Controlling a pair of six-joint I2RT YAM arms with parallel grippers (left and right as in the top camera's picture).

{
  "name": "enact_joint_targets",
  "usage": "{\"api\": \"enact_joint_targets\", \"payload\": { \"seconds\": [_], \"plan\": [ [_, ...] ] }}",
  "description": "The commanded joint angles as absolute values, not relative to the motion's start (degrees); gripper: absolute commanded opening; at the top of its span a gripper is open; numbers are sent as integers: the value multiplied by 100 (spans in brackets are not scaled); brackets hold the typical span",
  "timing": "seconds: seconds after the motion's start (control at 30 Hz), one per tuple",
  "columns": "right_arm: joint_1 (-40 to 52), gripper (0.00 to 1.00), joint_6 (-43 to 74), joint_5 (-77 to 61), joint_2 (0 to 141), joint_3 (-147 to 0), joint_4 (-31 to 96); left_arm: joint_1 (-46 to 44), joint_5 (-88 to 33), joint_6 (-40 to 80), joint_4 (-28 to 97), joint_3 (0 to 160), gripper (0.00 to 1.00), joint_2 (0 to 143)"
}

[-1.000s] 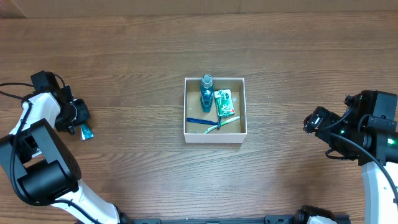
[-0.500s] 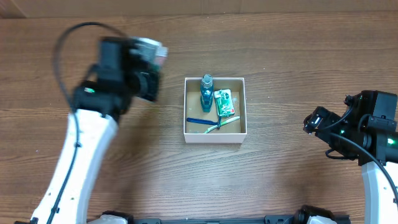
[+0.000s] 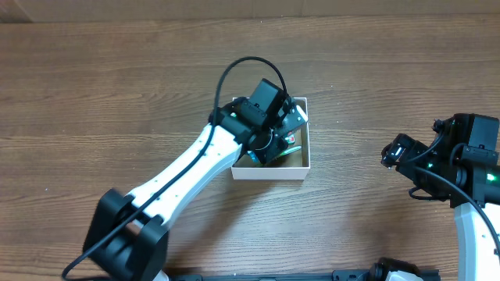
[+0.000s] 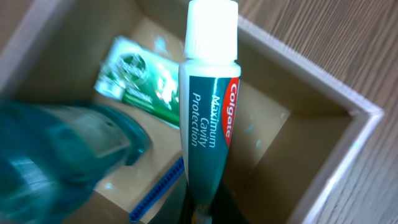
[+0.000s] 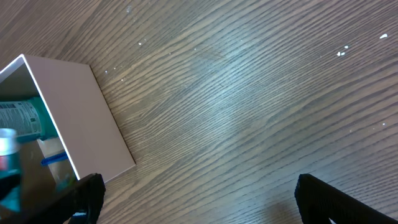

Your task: Pack container

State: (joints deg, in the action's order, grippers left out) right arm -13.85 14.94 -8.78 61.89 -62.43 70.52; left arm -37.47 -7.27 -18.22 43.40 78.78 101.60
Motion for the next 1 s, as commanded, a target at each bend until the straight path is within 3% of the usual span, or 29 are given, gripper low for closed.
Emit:
{"api": "enact_joint_targets", "payload": {
  "seconds": [0.0, 0.1, 0.27, 0.47, 0.6, 0.67, 0.97],
  "plan": [
    [-1400, 100, 1455, -910, 6173, -6208, 7035, -3756, -705, -1863, 4523, 7918, 5, 10475],
    [-1400, 100, 1455, -910, 6173, -6208, 7035, -3756, -690, -1865, 4598, 7922, 13, 10510],
    [-1400, 100, 1455, -910, 6173, -6208, 7035, -3758, -578, -1826, 4635, 7968, 43, 10409],
    [-1400, 100, 1455, -910, 6173, -6208, 7015, -3763, -34, -1350, 5295, 8611, 60, 9465],
    [-1343, 100, 1435, -860, 6173, -6208, 6860, -3474, 1111, -185, 5489, 8718, 83, 8519],
    [-1083, 100, 1426, -864, 6178, -6211, 6460, -2891, 1096, 244, 5579, 8718, 100, 8055],
    [478, 100, 1100, -266, 7631, -6440, 4523, -139, 235, 773, 5701, 8705, 100, 8031]
  ]
}}
